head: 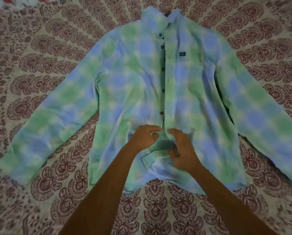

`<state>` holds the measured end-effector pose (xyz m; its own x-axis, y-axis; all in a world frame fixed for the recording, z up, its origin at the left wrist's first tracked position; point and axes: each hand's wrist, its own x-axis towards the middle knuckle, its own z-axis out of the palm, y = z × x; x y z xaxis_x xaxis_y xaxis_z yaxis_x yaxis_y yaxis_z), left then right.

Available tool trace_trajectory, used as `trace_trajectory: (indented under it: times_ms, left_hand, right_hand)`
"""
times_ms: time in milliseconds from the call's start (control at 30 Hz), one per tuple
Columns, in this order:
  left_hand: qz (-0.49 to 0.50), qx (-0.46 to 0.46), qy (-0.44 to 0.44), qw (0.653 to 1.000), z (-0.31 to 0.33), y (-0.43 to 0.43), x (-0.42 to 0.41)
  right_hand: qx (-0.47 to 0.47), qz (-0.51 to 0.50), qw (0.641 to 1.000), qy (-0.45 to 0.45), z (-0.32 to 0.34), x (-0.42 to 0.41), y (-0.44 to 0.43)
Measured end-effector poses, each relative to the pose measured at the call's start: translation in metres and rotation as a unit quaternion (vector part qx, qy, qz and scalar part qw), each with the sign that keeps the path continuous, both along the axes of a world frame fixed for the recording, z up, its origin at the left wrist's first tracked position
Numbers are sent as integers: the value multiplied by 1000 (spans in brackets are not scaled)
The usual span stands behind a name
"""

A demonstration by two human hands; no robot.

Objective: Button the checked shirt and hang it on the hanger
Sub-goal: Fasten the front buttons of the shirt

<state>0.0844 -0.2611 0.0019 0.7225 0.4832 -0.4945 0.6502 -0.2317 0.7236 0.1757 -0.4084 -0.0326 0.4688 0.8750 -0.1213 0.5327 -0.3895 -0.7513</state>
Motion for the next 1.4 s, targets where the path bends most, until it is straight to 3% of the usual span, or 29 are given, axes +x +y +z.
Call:
trace_trajectory:
  times_ms: [133,233,333,467,600,767,833,933,1033,1133,1233,1300,1400]
  left_hand:
    - [92,120,-52,987,-4,-36,-59]
    - [7,91,12,996,-13,-59,-97]
    - [-147,159,90,972,-24,-71,-116]
    - [-58,197,63,977,-26,-72,-116]
    - [-90,134,12,987,-19,-63,-121]
    - [-46,118,-13,992,-6,-55,-140]
    - [-67,117,-18,991,-9,-54,-151]
    - [-184,122,40,975,-13,-54,-156]
    - [-282,155,169,932,-12,-53,-138]
    - [-332,220,260,880,-3,-54,-109]
    - [-325,261,203,886,4,-63,-94]
    - [-338,218,141,905,7,-73,-93]
    - [-382,196,148,891,-6,-91,-99]
  right_hand:
    - [-22,48,991,-121,1,-42,-42]
    - [-81,112,967,-216,-11,-68,-65]
    - [-135,112,962,-207,-16,-75,-68]
    - [-114,112,971,-177,-3,-61,-55]
    - [-68,166,977,-120,10,-49,-57]
    - [-74,30,996,-51,19,-51,-79]
    - [-87,39,994,-59,19,-49,-91]
    - [-151,113,980,-71,13,-50,-107]
    - [-287,178,936,-96,12,-52,-107]
    - [-293,148,938,-109,14,-56,-99]
    - [-206,146,950,-185,8,-65,-97]
    - [-208,200,934,-211,5,-72,-96]
    - [-216,227,915,-255,0,-81,-96]
